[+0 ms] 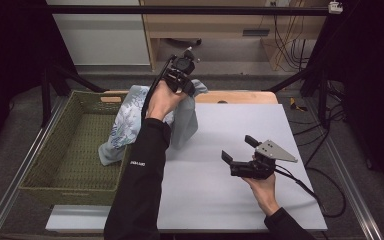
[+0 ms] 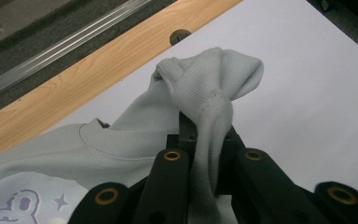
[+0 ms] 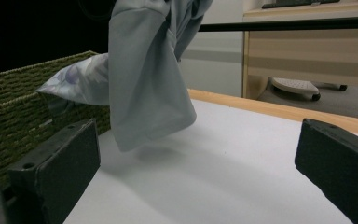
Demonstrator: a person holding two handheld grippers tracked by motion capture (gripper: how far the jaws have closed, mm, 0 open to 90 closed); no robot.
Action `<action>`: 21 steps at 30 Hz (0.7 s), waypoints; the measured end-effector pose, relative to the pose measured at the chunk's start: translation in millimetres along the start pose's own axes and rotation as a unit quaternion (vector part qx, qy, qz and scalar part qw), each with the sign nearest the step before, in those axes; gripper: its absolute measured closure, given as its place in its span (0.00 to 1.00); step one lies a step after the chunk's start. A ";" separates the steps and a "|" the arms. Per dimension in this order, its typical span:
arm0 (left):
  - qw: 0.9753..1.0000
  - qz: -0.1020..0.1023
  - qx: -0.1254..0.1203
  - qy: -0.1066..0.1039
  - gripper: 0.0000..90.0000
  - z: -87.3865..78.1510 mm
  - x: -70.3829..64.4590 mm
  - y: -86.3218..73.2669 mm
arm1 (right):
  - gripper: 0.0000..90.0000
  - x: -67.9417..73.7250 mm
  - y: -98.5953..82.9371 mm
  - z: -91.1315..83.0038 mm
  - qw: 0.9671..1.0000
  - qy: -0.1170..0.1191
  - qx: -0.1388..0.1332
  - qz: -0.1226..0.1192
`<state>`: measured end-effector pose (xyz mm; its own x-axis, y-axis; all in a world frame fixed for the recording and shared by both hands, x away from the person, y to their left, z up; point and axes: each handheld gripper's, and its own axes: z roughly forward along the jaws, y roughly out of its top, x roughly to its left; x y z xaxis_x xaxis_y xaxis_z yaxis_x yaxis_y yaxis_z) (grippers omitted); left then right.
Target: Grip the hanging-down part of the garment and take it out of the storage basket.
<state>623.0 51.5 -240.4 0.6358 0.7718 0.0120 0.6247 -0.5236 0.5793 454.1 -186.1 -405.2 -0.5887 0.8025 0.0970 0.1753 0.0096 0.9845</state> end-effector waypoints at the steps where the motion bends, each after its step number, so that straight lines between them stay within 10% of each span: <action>1: 1.000 0.000 0.000 0.000 0.94 0.0 0.0 0.0 | 0.00 0.0 0.0 0.0 1.000 0.000 0.000 0.000; 21: 1.000 0.000 0.006 -0.002 0.94 -0.3 2.0 1.6 | 0.00 16.3 13.1 51.5 1.000 0.011 0.007 -0.026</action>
<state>625.2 52.4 -239.3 0.6378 0.7701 0.0094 0.6294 -0.5282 0.5700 487.4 -142.2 -398.3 -0.6143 0.7875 0.0497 0.1552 0.0588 0.9861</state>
